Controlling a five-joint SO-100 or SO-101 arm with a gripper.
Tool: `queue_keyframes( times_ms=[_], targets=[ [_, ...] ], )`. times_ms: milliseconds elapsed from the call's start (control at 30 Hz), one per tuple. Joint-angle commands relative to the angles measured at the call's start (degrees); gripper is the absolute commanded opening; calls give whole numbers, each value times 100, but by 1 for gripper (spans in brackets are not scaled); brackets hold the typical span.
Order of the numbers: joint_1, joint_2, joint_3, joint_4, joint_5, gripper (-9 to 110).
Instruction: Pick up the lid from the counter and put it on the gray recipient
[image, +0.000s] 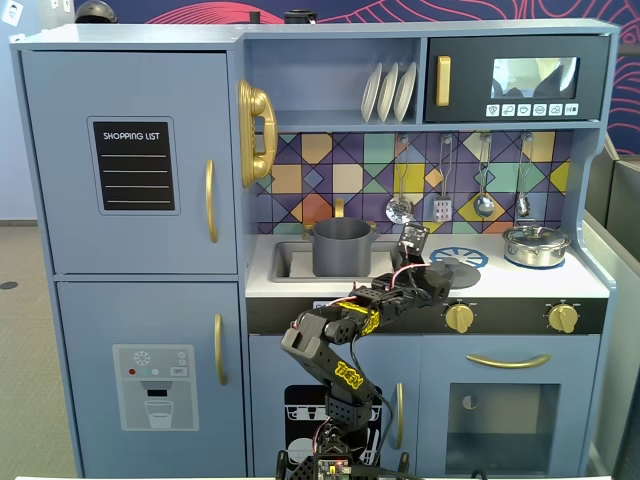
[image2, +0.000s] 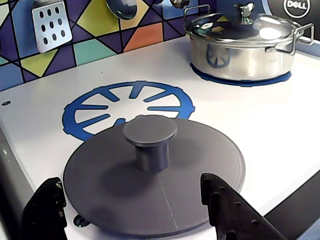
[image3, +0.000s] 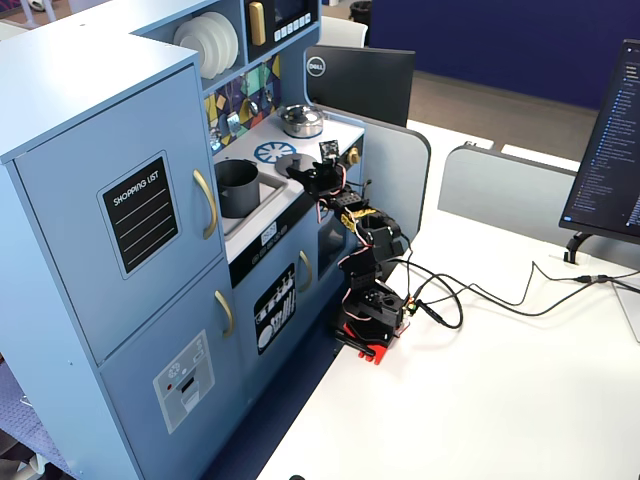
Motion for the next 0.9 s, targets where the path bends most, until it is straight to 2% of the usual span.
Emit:
queue_keyframes(
  times_ms=[0, 867],
  targets=[
    [-9, -141, -554, -272, 26, 28],
    [97, -2232, -1978, -888, -62, 25]
  ],
)
